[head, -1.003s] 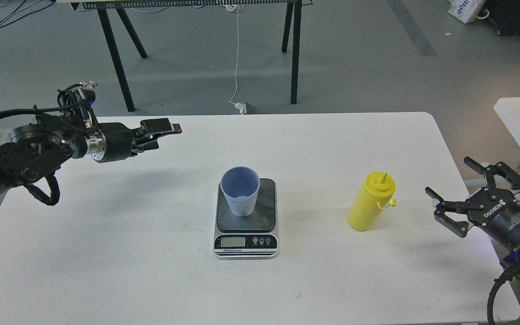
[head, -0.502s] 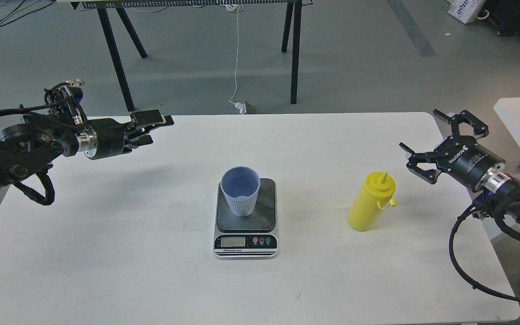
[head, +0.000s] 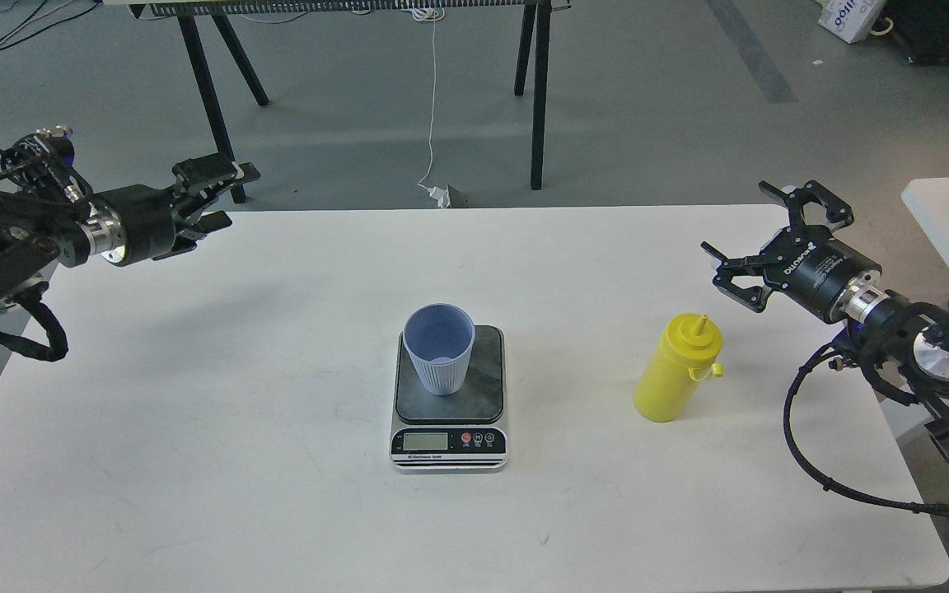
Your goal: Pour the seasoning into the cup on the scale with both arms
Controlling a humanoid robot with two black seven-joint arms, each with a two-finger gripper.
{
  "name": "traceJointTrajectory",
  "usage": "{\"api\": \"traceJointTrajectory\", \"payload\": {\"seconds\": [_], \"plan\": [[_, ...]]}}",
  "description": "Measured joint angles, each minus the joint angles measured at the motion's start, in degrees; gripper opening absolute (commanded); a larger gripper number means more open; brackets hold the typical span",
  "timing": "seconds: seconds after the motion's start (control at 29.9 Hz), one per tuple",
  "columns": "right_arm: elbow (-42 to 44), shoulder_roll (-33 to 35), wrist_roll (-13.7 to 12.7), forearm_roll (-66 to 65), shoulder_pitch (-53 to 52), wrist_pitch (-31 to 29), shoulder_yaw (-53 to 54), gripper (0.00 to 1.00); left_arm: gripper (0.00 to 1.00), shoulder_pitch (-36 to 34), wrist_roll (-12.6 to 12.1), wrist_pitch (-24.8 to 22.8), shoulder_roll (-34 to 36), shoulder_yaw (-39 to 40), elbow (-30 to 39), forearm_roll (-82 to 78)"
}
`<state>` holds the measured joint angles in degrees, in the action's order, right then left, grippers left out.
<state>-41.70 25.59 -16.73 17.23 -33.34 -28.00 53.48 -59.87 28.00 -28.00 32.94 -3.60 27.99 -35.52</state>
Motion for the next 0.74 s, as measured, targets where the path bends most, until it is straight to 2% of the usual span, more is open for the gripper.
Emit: {"api": "traceJointTrajectory", "payload": {"seconds": [0.4,0.74], "plan": [[3.45,-0.25,0.23,-0.01,-0.23,0.0,0.17,1.0,0.99,-1.12,0.0,0.0,-1.06,18.25,0.42,2.88],[6.05,-0.03,0.85,-0.01,-0.23,0.0,0.39,1.0,0.99,-1.25,0.0,0.0,-4.85,20.98,0.02,8.77]]}}
